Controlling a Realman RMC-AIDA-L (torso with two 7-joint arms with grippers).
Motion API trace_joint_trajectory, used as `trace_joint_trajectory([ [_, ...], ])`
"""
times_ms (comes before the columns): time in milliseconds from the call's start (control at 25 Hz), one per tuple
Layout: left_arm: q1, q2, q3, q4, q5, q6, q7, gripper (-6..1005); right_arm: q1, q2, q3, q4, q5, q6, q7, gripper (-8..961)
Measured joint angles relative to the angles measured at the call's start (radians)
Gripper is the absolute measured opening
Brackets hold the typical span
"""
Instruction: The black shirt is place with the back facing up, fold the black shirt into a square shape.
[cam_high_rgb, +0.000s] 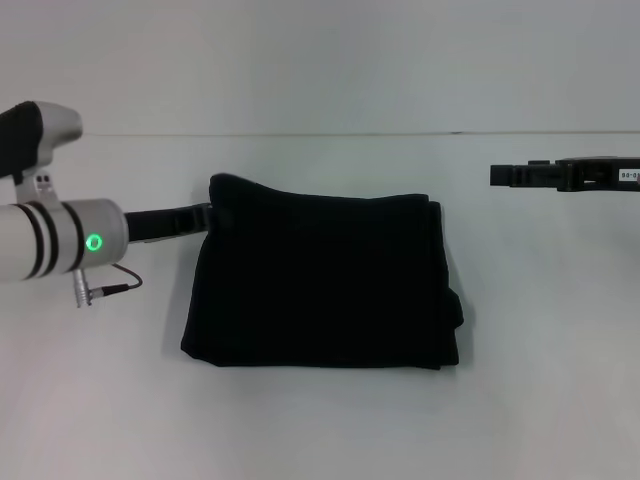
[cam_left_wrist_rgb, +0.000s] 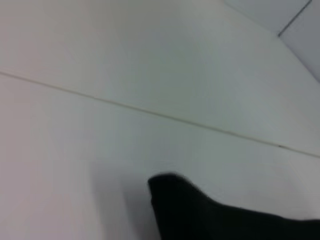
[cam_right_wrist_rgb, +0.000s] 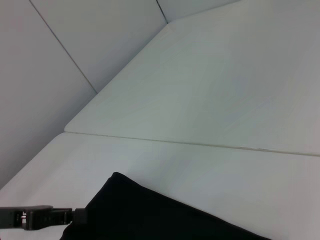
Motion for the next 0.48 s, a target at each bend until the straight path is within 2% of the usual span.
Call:
trace_joint_trajectory([
  [80, 0.010, 0.004, -0.019, 0.022, -0.001, -0.006, 0.000, 83, 0.000, -0.001, -0.003, 0.000, 0.000, -0.001, -0.001, 916],
  [280, 0.039, 0.028, -0.080, 0.102, -0.001, 0.019, -0.013, 281, 0.001, -0.002, 0.000, -0.005, 0.006, -0.046, -0.065, 886],
  [360, 0.052, 0.034, -0.108, 0.169, -0.003, 0.128, -0.014, 362, 0.001, -0.001, -0.001, -0.010, 0.026, -0.087, -0.129, 874],
  [480, 0.052, 0.032, -0.115, 0.247, -0.034, 0.401, 0.085, 484, 0.006, 0.006, -0.010, -0.011, 0.045, -0.157, -0.241, 856],
])
